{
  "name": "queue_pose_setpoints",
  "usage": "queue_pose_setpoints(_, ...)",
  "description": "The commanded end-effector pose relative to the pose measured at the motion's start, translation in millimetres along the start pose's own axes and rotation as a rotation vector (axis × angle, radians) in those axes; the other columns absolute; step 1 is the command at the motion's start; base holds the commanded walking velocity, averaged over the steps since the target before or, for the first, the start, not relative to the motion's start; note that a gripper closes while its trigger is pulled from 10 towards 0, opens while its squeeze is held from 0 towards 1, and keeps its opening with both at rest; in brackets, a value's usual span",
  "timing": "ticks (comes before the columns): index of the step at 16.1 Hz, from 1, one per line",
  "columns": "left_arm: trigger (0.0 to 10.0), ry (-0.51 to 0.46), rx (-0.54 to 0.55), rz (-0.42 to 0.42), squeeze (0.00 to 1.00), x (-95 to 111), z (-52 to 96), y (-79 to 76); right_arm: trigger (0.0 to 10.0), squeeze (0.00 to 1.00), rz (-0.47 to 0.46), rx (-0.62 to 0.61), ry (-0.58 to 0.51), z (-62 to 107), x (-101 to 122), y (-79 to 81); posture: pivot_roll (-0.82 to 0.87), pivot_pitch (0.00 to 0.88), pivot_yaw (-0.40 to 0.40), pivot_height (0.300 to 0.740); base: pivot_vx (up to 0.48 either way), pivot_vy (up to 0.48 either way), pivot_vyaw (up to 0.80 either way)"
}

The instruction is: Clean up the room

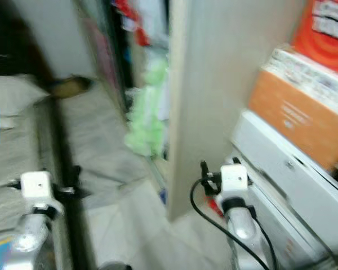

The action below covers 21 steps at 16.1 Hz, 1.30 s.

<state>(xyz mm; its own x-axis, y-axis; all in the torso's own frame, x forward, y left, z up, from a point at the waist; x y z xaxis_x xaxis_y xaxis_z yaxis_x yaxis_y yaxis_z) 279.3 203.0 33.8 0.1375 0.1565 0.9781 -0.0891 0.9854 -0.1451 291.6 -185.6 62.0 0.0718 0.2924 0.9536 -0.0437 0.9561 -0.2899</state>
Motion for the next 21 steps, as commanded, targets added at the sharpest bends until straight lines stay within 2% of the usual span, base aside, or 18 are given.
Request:
queue_pose_setpoints(1, 10.0, -0.004, -0.024, 0.025, 0.0, 4.3, -3.0, -3.2, 10.0, 0.0, -0.013, -0.011, -0.007, -2.2, 2.5, -1.6, -0.03, 0.0, -0.011, 0.74, 0.0, 0.0, 0.8)
queue_pose_setpoints(4, 10.0, -0.008, -0.073, 0.054, 0.0, 7.8, -4.2, -10.1, 10.0, 0.0, -0.014, -0.014, -0.012, -5.3, 4.2, -3.9, -0.03, 0.0, -0.013, 0.74, 0.0, 0.0, 0.8)
queue_pose_setpoints(8, 10.0, -0.035, -0.222, -0.023, 0.0, 21.3, -2.8, -36.0, 10.0, 0.0, -0.015, -0.005, -0.017, -7.8, 5.9, -1.2, -0.02, 0.0, -0.019, 0.74, 0.0, 0.0, 0.8)
queue_pose_setpoints(12, 10.0, -0.021, -0.175, -0.022, 0.0, 18.7, -1.9, -27.2, 10.0, 0.0, -0.022, 0.006, -0.025, -9.0, 7.6, 0.4, -0.03, 0.0, -0.018, 0.74, 0.0, 0.0, 0.53)
queue_pose_setpoints(15, 10.0, -0.003, -0.196, -0.001, 0.0, 12.4, 2.3, -36.3, 10.0, 0.0, -0.006, 0.04, -0.03, -7.3, 8.1, 6.5, -0.03, 0.0, -0.022, 0.74, 0.0, 0.0, 0.8)
queue_pose_setpoints(21, 10.0, -0.008, -0.177, -0.015, 0.0, 12.5, 2.4, -36.5, 10.0, 0.0, -0.017, 0.051, -0.034, -9.3, 9.3, 6.9, -0.03, 0.0, -0.023, 0.74, 0.0, 0.0, 0.8)
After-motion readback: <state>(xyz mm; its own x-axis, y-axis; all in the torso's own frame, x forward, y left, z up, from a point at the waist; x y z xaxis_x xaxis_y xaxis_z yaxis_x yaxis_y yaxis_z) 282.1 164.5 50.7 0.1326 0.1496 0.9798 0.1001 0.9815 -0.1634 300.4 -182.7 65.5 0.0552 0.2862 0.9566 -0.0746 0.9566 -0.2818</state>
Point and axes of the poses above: a point about 5 cm out from each wrist's last joint towards the gripper, its own z axis pointing back from the gripper into the wrist, its own x axis along the axis of the wrist's last joint, y = z × x, the point moved 6 cm from there along -z, pointing out of the wrist towards the gripper, and after that the axes turned 8 degrees about z, right-handed, at the moved point
